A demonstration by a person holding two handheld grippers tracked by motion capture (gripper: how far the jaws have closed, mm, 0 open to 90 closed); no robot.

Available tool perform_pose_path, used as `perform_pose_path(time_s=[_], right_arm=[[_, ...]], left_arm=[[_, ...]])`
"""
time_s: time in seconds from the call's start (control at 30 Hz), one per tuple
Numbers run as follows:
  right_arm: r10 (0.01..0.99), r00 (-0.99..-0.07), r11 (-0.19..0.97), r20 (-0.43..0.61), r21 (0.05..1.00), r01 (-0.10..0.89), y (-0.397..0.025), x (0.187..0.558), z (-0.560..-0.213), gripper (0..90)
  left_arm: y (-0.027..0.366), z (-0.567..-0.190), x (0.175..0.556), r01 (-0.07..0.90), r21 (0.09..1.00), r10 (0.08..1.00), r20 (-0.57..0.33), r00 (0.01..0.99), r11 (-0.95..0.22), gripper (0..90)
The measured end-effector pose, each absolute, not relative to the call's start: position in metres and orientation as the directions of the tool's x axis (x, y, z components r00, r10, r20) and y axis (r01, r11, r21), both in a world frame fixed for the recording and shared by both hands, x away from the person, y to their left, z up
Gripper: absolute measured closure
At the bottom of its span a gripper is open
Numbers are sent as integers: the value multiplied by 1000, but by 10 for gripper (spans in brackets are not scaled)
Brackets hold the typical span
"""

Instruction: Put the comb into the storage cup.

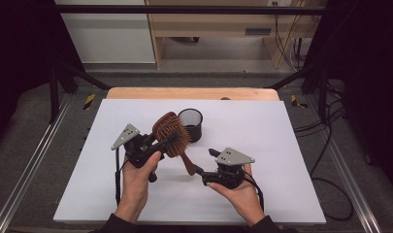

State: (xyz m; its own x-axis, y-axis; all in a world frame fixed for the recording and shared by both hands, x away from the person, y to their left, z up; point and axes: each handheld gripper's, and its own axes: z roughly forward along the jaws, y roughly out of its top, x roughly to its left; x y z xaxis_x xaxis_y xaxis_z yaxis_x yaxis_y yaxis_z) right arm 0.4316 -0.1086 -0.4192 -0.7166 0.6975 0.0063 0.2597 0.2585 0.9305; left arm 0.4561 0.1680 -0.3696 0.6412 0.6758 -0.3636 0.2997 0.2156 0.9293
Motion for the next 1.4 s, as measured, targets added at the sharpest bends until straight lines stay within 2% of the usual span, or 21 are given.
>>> perform_pose_path(time_s=[0.37,0.67,0.93,1.27,1.4], right_arm=[[734,-679,244,-2,934,262,-138,447,-431,161],[756,-654,218,12,938,268,-153,462,-437,146],[776,-630,175,15,956,237,-161,463,-434,127],[762,-648,201,1,950,238,-161,460,-435,106],[772,-636,209,-17,951,228,-160,460,-440,88]], left_arm=[[208,-352,451,301,897,663,-443,604,324,517],[234,-328,449,273,906,699,-424,577,324,517],[235,-320,449,272,908,710,-419,566,318,517],[224,-294,449,253,936,747,-349,565,246,517],[225,-285,449,236,936,753,-352,556,263,517]])
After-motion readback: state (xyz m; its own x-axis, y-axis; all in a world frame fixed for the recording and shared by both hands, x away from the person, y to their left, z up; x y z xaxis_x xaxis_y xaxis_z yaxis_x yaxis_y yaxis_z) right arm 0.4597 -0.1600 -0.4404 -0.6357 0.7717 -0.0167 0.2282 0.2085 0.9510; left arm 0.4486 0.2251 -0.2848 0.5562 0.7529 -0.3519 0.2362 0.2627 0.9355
